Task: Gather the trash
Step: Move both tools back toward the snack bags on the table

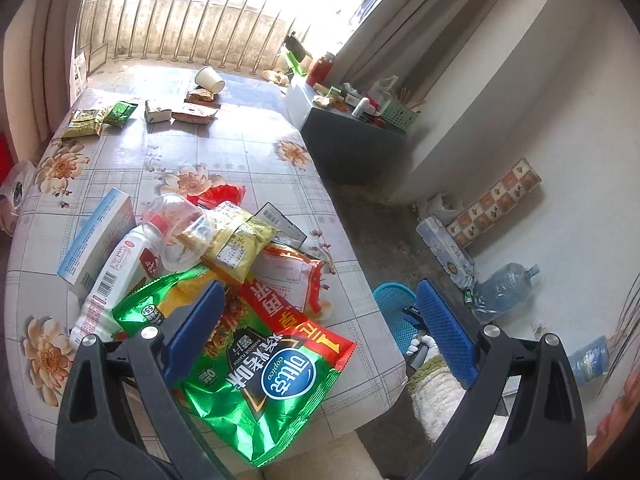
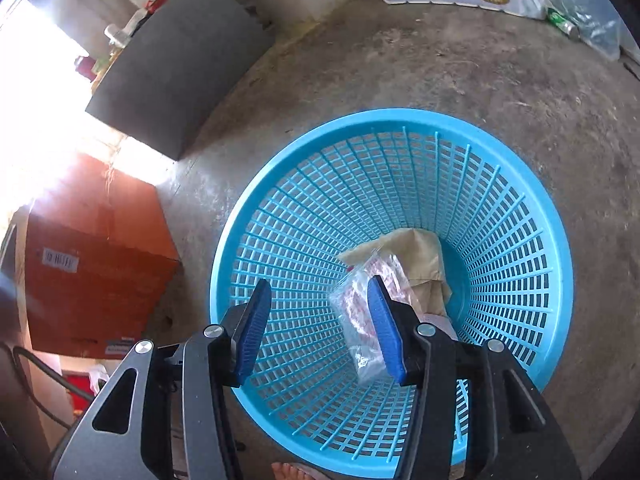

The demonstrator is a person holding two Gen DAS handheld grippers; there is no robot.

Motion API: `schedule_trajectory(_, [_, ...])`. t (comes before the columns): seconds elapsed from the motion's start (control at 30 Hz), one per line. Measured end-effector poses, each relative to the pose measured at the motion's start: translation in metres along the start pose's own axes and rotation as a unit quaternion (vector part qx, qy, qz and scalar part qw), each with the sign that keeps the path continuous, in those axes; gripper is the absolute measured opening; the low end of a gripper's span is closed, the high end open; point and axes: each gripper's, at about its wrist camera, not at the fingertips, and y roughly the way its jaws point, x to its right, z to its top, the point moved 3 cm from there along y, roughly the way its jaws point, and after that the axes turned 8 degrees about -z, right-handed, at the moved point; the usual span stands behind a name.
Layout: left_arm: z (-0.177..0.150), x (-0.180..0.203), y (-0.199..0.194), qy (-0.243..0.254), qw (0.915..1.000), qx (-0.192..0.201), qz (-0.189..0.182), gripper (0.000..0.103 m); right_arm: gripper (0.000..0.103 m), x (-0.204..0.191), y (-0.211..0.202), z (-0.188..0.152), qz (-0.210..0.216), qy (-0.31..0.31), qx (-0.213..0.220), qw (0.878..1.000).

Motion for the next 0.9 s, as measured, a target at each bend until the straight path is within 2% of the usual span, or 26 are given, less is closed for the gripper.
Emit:
schedule_trajectory(0.07, [-0.002,-0.012,-0.012,-0.008,0.9999,0.014,0.002,0.093,0.052,0.0,-0.014,-0.002,0.008,0.012,0.013,1.0])
schedule_trajectory(0.2, [-0.007,-0.036,-0.034,-0.017,0.9987,0.046,0.008,0.093,0.052,-0.004,-0.064,-0.008,0.029,-0.017,0.045,0.998])
schedule_trajectory(0.37, [-0.023,-0.069,-0.068,-0.022,0.9948,0.093,0.035,0.093,0.053,-0.024,-0.17,-0.033,0.072,-0.063,0.087,0.992])
schedule_trajectory(0.53, [-0.046,-0.104,-0.103,-0.025,0.9875,0.138,0.071,0.093,0.062,-0.063,-0.271,-0.089,0.135,-0.115,0.106,0.978])
schedule_trajectory(0.63, [-0.059,-0.122,-0.114,-0.025,0.9836,0.154,0.09,0.093,0.064,-0.103,-0.312,-0.127,0.172,-0.16,0.1,0.967])
schedule_trajectory(0.73, [-0.069,-0.133,-0.118,-0.017,0.9814,0.161,0.104,0.093,0.064,-0.156,-0.339,-0.158,0.203,-0.208,0.076,0.954])
schedule_trajectory(0.8, [-0.074,-0.137,-0.118,-0.009,0.9804,0.164,0.109,0.093,0.064,-0.197,-0.351,-0.175,0.23,-0.235,0.05,0.943])
schedule_trajectory(0.9, [-0.082,-0.14,-0.116,0.001,0.9808,0.165,0.103,0.093,0.064,-0.258,-0.357,-0.194,0.281,-0.248,-0.017,0.927])
